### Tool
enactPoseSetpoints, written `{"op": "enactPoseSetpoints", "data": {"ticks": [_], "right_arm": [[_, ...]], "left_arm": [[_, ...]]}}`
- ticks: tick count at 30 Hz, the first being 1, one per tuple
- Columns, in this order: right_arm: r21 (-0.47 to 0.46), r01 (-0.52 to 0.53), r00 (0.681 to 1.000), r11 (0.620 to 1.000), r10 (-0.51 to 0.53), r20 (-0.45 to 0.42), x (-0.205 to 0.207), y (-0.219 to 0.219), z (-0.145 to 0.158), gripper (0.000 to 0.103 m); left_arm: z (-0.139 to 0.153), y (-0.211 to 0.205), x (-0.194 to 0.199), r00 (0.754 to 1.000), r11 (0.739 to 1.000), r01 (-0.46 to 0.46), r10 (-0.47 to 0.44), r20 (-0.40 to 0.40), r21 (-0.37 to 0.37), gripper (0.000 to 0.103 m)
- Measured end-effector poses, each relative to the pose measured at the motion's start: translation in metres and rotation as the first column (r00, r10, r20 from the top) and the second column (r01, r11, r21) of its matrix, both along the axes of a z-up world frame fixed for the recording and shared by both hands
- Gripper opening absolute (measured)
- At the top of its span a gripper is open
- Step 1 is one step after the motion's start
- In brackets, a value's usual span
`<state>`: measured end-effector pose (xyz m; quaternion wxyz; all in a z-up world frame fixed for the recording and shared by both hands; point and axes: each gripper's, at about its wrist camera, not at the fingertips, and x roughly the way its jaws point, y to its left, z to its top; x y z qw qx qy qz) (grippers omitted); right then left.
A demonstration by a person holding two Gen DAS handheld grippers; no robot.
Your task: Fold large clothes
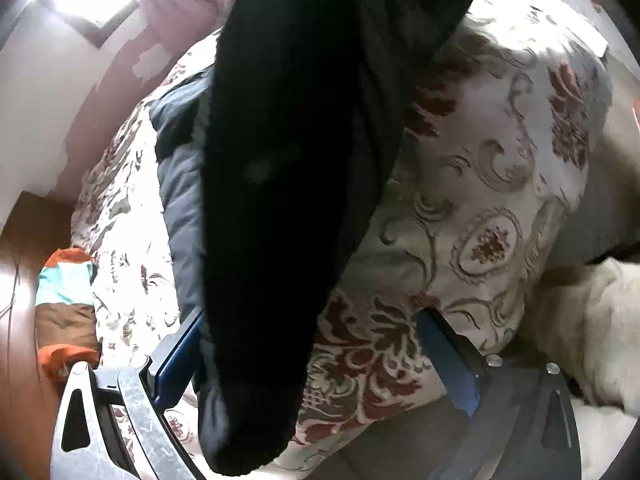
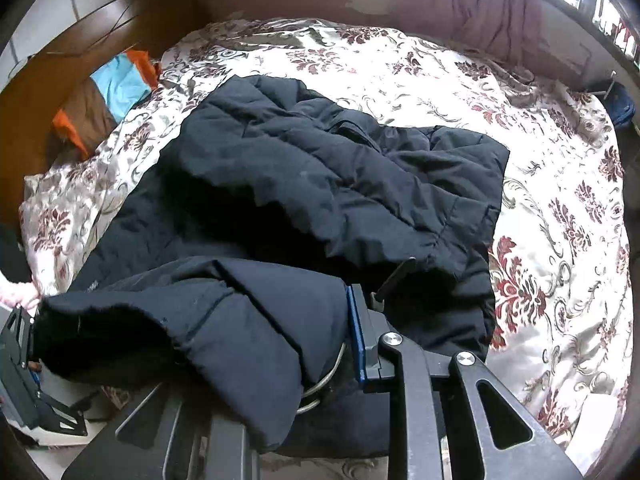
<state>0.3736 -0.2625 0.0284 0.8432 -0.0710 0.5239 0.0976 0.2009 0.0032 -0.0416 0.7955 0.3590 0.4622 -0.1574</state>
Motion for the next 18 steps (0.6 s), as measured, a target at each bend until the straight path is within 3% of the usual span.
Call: {"op": "enactPoseSetpoints", "data": {"ticks": [3, 5, 7, 11, 15, 18], "right_arm": [[0.006, 0.003, 1.0, 1.0, -0.003, -0.008, 0.007, -0.001, -0.002, 0.019], [0.004, 0.002, 1.0, 1.0, -0.002, -0.01, 0.008, -0.001, -0.005, 0.019], [0.002, 0.004, 1.0, 1.0, -0.004, -0.009, 0.007, -0.003, -0.003, 0.019], [0.024, 0.032, 1.0, 0.999, -0.032, -0.001, 0.006, -0.012, -0.002, 0.019], [0.042, 0.049, 0.999, 0.998, -0.05, 0.02, 0.002, -0.021, 0.003, 0.014], [0.052, 0.058, 0.997, 0.997, -0.06, 0.038, 0.001, -0.028, 0.008, 0.012]], "left_arm": [[0.001, 0.0, 0.017, 0.999, 0.999, -0.03, 0.029, 0.033, 0.036, 0.101], [0.007, 0.002, 0.026, 0.996, 0.998, -0.066, 0.065, 0.064, 0.022, 0.089], [0.015, 0.008, 0.041, 0.99, 0.993, -0.121, 0.121, 0.073, -0.006, 0.07], [0.027, 0.016, 0.059, 0.983, 0.985, -0.166, 0.168, 0.077, -0.041, 0.063], [0.042, 0.015, 0.068, 0.986, 0.987, -0.147, 0.152, 0.075, -0.073, 0.031], [0.054, 0.015, 0.085, 0.984, 0.983, -0.148, 0.157, 0.082, -0.105, 0.024]]}}
